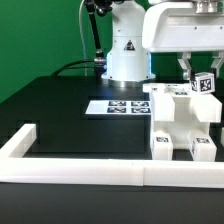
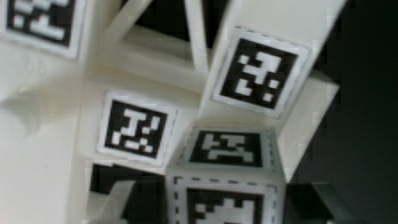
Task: Assemble chair
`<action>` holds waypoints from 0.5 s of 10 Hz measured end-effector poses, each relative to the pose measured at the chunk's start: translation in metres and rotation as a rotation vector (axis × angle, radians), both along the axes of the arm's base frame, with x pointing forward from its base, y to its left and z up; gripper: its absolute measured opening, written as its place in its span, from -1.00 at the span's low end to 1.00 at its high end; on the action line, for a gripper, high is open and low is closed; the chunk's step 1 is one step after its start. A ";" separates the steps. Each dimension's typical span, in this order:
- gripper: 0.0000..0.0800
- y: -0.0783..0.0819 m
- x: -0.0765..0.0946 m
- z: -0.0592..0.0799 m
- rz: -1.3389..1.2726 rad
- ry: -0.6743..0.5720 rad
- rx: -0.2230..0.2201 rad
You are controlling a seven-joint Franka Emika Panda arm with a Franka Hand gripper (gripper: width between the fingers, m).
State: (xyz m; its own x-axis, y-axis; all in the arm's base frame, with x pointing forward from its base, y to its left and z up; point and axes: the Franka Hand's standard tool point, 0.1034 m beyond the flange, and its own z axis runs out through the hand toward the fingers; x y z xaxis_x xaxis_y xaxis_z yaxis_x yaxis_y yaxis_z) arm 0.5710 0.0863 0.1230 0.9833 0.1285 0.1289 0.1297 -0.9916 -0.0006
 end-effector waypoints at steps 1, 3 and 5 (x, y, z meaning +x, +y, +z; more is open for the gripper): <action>-0.29 0.000 0.000 0.000 -0.132 0.002 0.019; -0.29 -0.001 0.001 0.001 -0.308 0.005 0.054; -0.29 -0.002 0.002 0.001 -0.458 0.006 0.078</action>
Offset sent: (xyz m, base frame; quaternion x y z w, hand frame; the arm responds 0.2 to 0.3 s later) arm -0.0041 -0.0073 -0.0069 0.0074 -0.0135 0.2618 0.9650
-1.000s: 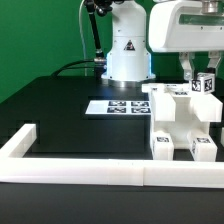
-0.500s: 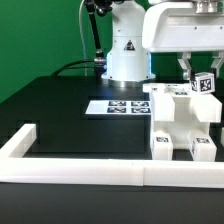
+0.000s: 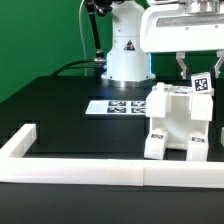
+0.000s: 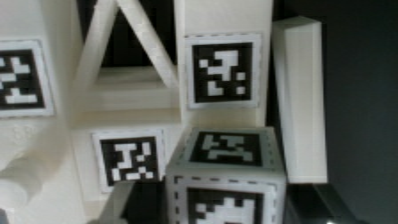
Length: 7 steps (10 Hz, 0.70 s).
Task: Assemble chair
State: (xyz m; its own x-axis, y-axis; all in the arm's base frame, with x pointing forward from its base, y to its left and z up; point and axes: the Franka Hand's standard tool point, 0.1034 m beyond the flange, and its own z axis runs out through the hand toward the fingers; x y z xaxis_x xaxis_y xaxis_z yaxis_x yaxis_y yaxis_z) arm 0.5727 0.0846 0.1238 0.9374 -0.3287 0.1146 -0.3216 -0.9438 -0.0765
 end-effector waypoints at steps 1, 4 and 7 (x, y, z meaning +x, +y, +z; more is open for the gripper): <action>-0.29 -0.001 0.001 0.000 -0.059 -0.004 0.010; 0.33 0.000 0.001 0.001 -0.141 -0.002 0.024; 0.56 0.000 0.002 0.002 -0.050 -0.006 0.010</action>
Offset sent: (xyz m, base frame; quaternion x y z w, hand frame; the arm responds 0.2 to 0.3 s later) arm 0.0000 0.0000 0.0000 0.0000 0.0000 0.0000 1.0000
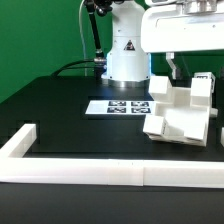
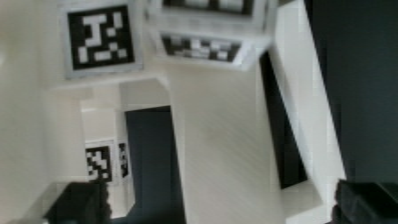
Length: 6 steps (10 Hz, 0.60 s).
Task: Assemble chair
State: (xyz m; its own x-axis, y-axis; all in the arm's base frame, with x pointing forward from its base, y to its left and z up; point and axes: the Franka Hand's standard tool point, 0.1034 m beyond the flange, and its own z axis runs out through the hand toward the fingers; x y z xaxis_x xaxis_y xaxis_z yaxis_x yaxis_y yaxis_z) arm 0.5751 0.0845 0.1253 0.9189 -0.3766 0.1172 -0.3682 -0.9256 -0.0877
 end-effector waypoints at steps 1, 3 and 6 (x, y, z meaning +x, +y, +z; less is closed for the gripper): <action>0.61 -0.001 0.000 0.000 0.119 -0.005 -0.021; 0.62 -0.001 0.000 0.000 0.230 -0.010 -0.039; 0.62 -0.007 -0.004 0.009 0.390 -0.023 -0.059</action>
Offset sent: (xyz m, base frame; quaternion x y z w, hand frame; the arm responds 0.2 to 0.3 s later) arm -0.0046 -0.0009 0.0068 0.0088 0.0020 -0.1800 0.9836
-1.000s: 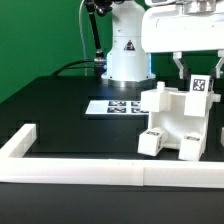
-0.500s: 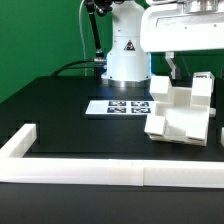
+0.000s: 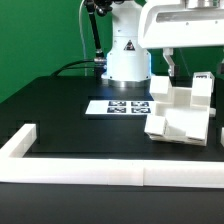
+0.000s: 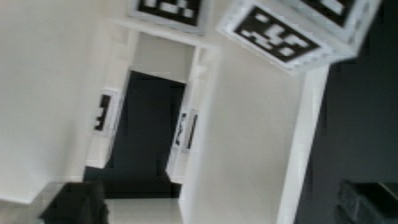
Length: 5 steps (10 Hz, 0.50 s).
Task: Assemble chair
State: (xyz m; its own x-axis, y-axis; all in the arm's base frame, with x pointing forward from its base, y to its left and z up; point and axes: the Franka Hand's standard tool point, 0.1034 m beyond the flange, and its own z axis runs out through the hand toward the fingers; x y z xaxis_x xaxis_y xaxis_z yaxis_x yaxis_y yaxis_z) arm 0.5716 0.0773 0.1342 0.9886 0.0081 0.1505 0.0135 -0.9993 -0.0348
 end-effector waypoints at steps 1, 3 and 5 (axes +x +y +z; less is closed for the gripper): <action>0.62 -0.003 -0.007 0.003 -0.030 -0.002 0.009; 0.62 -0.011 -0.014 0.007 -0.043 0.000 0.010; 0.62 -0.022 -0.017 0.004 -0.054 0.000 0.005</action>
Offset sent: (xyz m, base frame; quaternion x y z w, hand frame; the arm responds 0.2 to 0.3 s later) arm -0.0178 -0.0270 0.0018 0.0044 0.0131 0.0134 0.9998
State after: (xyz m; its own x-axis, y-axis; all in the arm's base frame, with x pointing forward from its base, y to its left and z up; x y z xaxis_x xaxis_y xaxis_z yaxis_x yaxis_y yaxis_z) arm 0.5549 0.0555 0.1377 0.9876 -0.0457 0.1504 -0.0401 -0.9984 -0.0403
